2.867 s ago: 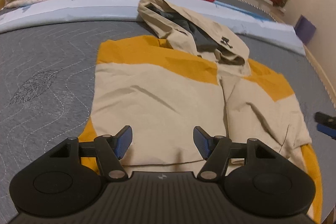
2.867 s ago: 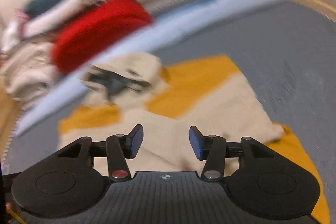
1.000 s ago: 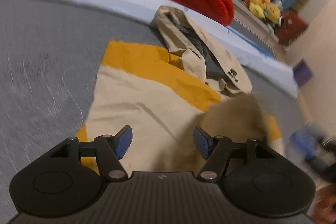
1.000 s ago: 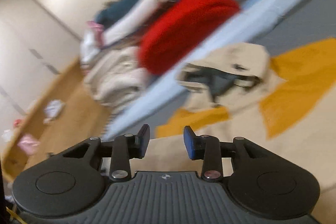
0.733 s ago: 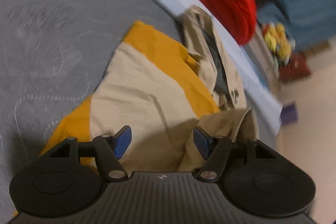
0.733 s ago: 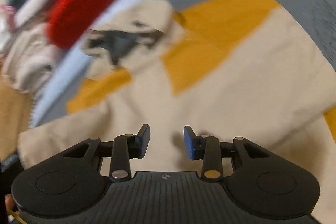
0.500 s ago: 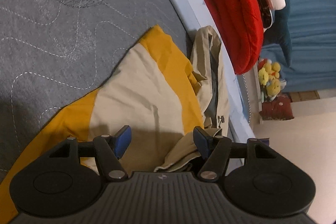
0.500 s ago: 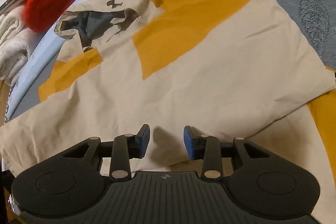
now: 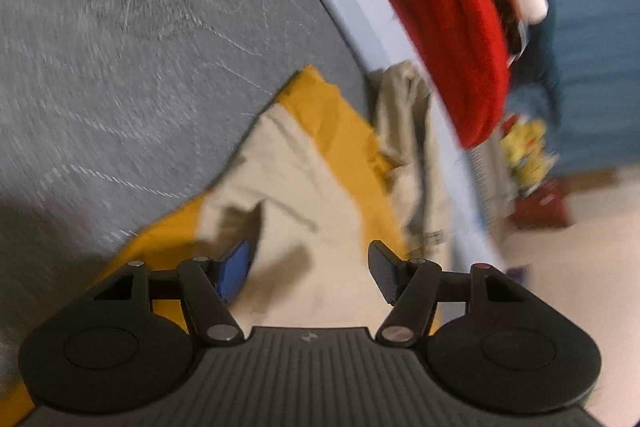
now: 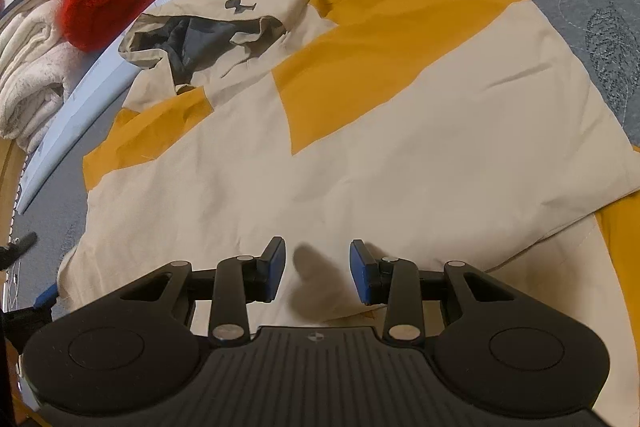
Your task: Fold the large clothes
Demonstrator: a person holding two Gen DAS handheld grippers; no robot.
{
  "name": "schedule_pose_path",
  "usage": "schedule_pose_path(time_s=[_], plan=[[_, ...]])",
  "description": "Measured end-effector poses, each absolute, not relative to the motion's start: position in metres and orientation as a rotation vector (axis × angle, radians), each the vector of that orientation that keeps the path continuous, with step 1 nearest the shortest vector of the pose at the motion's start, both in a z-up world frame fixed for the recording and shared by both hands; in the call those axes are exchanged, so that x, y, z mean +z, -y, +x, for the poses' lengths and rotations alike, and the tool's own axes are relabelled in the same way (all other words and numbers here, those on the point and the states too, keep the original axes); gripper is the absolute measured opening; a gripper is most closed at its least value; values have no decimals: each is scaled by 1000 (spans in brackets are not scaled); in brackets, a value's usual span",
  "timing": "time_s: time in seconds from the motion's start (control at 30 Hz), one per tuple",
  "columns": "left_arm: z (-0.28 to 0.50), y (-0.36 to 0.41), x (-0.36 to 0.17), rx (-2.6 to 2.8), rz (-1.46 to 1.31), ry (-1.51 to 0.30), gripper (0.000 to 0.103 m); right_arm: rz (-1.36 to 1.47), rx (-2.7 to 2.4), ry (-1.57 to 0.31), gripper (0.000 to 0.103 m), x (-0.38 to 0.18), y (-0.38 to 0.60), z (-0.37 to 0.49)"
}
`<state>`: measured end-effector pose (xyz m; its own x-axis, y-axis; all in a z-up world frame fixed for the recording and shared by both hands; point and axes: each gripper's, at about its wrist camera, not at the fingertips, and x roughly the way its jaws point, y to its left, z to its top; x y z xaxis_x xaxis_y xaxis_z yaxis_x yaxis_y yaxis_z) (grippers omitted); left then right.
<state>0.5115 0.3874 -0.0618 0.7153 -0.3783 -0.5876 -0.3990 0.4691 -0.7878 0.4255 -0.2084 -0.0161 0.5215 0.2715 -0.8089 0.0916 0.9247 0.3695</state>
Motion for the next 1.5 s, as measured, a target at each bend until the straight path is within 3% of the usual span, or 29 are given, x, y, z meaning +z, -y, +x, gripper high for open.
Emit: schedule_pose_path(time_s=[0.2,0.27,0.33,0.37,0.43,0.5,0.57,0.6,0.8,0.87,0.93,1.03,1.5], plan=[[524,-362,-62,78,-802,-953,68,373,121,-1035,38,-19,204,428],[527,-348,-63,69,-692,-981,55,364,125,-1040,38,-20,203,428],[528,-337,-59,32,-596,-969,14,361,124,-1041,38,-20,203,429],[527,-332,-54,25,-544,-939,8,361,121,-1041,38,-20,203,429],[521,-327,-35,14,-467,-835,4,363,117,-1038,38,-19,203,429],[516,-329,-21,2,-458,-753,5,362,110,-1030,38,-19,204,429],[516,-333,-25,48,-449,-781,20,360,94,-1023,38,-20,205,430],[517,-332,-30,88,-424,-816,34,366,85,-1026,38,-22,207,431],[514,-324,-28,63,-371,-773,37,398,15,-1020,38,-23,219,431],[517,-318,-33,0,-392,-796,42,374,11,-1002,38,-21,220,431],[527,-306,-52,-13,-369,-910,58,370,1,-1013,38,-25,224,432],[531,-291,-74,35,-245,-1016,59,383,-17,-1028,38,-28,229,433],[504,-246,-6,-12,-182,-690,62,77,93,-545,39,51,201,380]])
